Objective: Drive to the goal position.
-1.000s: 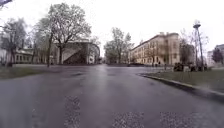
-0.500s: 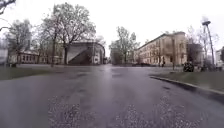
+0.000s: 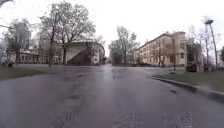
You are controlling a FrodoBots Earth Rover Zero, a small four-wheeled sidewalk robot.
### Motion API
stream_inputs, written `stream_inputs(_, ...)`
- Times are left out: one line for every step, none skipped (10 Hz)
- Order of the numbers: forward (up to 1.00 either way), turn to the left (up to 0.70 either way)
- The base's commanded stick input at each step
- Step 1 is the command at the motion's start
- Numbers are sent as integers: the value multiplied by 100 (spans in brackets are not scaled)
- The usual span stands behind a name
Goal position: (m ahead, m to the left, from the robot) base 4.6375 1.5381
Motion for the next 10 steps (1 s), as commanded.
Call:
stream_inputs(100, 0)
stream_inputs(100, 0)
stream_inputs(100, 0)
stream_inputs(100, 0)
stream_inputs(100, 0)
stream_inputs(100, 0)
stream_inputs(100, 0)
stream_inputs(100, 0)
stream_inputs(100, 0)
stream_inputs(100, 21)
